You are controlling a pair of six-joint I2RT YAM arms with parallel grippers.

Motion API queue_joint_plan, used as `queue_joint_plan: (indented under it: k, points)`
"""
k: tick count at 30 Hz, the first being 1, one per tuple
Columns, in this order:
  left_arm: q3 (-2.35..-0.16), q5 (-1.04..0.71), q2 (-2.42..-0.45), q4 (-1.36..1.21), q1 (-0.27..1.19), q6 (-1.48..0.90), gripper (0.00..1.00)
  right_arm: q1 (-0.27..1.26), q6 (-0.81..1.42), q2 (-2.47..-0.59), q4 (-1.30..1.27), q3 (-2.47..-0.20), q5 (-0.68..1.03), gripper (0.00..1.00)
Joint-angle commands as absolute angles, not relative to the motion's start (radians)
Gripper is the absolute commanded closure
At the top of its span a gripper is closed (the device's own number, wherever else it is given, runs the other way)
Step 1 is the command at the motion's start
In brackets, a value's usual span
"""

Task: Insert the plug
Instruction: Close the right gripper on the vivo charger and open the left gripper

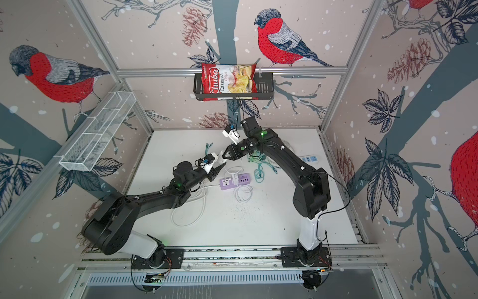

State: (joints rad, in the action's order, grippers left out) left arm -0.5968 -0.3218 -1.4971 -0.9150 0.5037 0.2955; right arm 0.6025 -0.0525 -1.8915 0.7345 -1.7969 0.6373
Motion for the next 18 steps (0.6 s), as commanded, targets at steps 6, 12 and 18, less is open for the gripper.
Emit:
queue_joint_plan:
  k: [6, 12, 18]
  points:
    - [-0.621, -0.345, -1.501, -0.95, 0.503, 0.302, 0.84, 0.614, -0.066, -1.89, 0.713, -1.786, 0.663, 0.65]
    - [-0.628, -0.342, -1.505, -0.943, 0.506, 0.303, 0.83, 0.614, -0.072, -1.887, 0.716, -1.769, 0.66, 0.8]
    - [-0.65, -0.317, -1.505, -0.899, 0.51, 0.281, 0.47, 0.589, -0.034, -1.863, 0.675, -1.762, 0.658, 0.87]
